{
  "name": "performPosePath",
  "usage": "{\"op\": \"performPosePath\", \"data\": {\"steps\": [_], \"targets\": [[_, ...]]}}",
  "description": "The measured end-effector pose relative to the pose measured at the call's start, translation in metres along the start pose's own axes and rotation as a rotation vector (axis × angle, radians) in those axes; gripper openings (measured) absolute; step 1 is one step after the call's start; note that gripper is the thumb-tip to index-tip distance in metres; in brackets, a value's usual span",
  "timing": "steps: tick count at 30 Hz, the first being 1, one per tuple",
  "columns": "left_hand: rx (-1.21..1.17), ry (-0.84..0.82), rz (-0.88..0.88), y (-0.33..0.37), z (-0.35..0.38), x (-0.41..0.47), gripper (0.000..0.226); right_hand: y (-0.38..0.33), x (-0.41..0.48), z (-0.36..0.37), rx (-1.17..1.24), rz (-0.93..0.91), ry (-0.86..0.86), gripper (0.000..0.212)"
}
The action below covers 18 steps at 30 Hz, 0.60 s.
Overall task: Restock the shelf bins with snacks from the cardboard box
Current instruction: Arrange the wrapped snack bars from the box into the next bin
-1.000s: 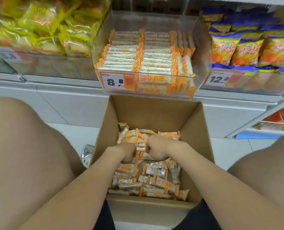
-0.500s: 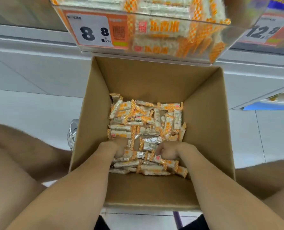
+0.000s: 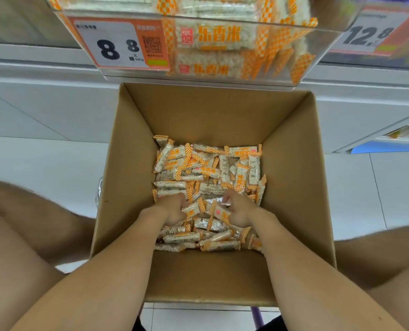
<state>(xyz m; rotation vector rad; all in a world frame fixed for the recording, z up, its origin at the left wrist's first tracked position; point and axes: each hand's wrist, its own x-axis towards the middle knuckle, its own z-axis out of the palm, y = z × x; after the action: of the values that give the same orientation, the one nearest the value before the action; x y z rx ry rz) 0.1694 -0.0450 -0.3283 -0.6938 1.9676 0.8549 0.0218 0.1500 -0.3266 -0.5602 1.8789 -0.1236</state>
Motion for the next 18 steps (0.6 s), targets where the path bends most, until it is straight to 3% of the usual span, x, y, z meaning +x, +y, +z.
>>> {"op": "performPosePath", "data": {"steps": [2, 5, 7, 10, 14, 18], "targets": [[-0.16, 0.066, -0.022, 0.008, -0.009, -0.009, 0.024, -0.007, -0.003, -0.011, 0.207, -0.013, 0.142, 0.05], [-0.456, 0.11, -0.056, 0.017, -0.024, -0.023, 0.03, -0.017, -0.016, -0.031, 0.493, -0.017, 0.473, 0.039], [-0.625, 0.127, -0.019, 0.025, -0.034, -0.037, 0.036, -0.027, -0.037, -0.044, 0.654, -0.133, 0.442, 0.033], [-0.894, 0.153, 0.098, 0.038, -0.05, -0.06, 0.039, -0.047, -0.071, -0.055, 0.612, -0.327, 0.291, 0.03], [-1.111, 0.115, 0.264, 0.048, -0.071, -0.099, 0.054, -0.067, -0.098, -0.062, 0.471, -0.419, 0.389, 0.026], [-0.995, 0.212, 0.402, 0.061, -0.08, -0.142, 0.025, -0.08, -0.119, -0.071, 0.339, -0.453, 0.436, 0.019]]}}
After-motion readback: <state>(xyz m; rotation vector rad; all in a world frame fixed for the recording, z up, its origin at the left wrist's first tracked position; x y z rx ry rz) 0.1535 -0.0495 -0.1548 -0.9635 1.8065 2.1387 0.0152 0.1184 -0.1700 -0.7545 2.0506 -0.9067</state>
